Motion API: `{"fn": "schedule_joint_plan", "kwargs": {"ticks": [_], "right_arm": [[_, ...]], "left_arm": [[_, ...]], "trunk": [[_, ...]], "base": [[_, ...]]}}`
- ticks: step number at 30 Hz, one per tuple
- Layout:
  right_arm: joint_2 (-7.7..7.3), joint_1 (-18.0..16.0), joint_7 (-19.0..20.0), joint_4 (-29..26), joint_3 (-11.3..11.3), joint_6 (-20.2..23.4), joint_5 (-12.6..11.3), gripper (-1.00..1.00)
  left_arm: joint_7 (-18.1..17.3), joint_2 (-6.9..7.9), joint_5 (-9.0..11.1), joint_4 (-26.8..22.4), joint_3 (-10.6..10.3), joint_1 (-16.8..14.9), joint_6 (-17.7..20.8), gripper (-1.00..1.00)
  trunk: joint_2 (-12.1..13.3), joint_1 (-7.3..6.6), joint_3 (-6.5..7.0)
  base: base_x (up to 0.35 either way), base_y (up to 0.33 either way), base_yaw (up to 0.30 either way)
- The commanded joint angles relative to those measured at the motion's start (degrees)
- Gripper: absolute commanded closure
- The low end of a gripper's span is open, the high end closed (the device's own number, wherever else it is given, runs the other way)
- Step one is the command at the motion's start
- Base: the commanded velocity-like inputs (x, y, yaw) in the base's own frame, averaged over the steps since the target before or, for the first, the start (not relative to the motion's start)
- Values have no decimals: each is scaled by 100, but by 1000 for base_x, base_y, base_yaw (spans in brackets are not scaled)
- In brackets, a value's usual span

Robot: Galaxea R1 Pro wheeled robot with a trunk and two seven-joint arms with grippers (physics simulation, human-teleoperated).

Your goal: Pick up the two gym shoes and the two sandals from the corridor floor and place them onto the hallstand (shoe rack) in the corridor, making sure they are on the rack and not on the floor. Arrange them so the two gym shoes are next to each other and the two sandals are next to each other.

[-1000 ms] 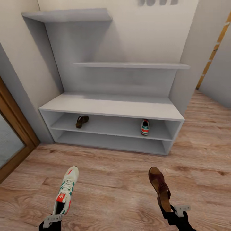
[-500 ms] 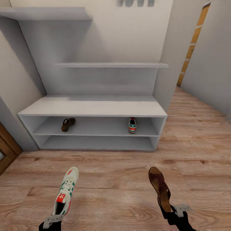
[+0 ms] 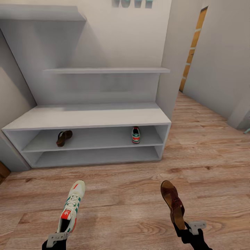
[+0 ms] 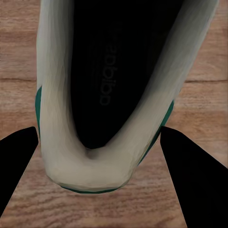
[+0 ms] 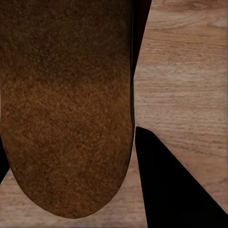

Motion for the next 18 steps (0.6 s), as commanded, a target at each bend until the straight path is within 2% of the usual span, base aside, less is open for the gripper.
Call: {"fn": "schedule_joint_plan", "kwargs": {"ticks": [1, 6, 9, 11, 13, 18], "right_arm": [[4, -7, 51, 1, -48, -17, 21, 100], [4, -6, 55, 1, -48, -19, 28, 100], [-96, -2, -69, 1, -170, 69, 60, 100], [-162, -1, -97, 21, -256, 130, 67, 100], [-117, 1, -49, 63, -257, 117, 66, 100], [49, 1, 73, 64, -41, -67, 57, 100]], "left_arm": [[-24, -3, -57, 5, 49, -5, -24, 100], [-24, -3, -57, 6, 49, -5, -24, 100], [60, -102, -176, 99, -78, -102, 67, 100], [115, -167, -248, 158, -70, -165, 125, 100], [107, -125, -177, 190, -1, -163, 125, 100], [-69, -202, -30, 164, 73, 0, -33, 100]], "trunk": [[-2, -1, -4], [-2, -1, -4], [-2, -1, -4], [-2, -1, -4], [-2, -1, -4], [-2, -1, -4]], "base": [[0, 4, -3], [0, 1, -1], [0, 0, 0], [0, 0, 0], [0, 0, 0], [0, 0, 0]]}}
